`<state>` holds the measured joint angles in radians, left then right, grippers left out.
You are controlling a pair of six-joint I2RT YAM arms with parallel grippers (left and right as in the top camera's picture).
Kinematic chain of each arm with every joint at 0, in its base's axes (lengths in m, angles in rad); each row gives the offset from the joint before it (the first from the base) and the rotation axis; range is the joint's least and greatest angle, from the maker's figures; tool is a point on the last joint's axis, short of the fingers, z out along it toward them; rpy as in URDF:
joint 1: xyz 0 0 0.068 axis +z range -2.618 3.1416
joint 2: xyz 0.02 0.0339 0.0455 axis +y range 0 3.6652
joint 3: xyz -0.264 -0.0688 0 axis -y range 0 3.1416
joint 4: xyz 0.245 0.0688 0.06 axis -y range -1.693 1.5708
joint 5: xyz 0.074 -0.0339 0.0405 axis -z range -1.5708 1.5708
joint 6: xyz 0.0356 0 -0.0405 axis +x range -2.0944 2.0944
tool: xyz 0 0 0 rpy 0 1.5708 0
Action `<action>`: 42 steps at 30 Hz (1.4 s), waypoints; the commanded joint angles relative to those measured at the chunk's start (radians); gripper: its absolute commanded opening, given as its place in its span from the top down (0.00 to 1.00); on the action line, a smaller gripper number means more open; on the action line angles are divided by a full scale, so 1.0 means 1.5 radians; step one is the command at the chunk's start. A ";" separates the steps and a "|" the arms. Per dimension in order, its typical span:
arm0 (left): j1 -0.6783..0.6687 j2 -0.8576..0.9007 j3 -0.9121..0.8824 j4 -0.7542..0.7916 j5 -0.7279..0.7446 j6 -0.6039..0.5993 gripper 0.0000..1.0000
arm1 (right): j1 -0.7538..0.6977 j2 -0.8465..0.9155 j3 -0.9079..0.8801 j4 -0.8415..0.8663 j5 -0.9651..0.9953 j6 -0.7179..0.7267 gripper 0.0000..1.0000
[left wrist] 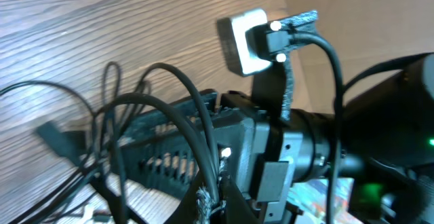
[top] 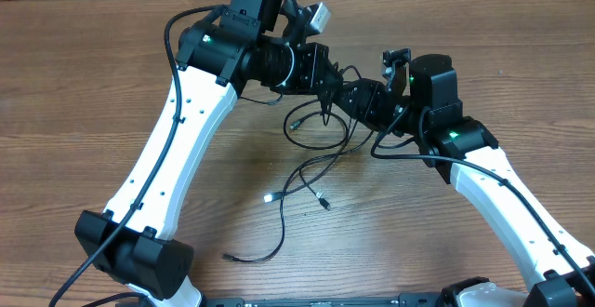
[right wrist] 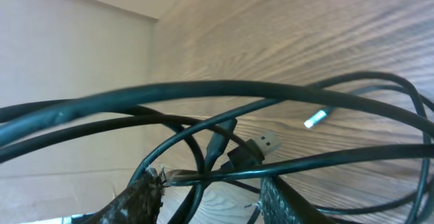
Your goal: Untangle cables
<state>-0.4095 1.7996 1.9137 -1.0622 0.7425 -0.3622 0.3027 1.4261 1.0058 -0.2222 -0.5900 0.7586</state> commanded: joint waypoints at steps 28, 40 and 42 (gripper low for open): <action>0.031 -0.023 0.009 -0.007 -0.004 0.029 0.94 | 0.003 0.001 0.005 -0.260 0.197 -0.007 0.96; 0.047 -0.023 0.009 -0.078 -0.131 0.065 0.93 | 0.003 0.001 0.005 -0.288 0.192 -0.083 0.96; 0.045 -0.023 0.008 -0.095 -0.141 0.065 0.75 | 0.003 0.001 0.005 -0.277 0.175 -0.092 0.96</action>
<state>-0.3443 1.7885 1.9102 -1.1896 0.5747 -0.2844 0.3073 1.4296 1.0153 -0.6559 -0.2962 0.6727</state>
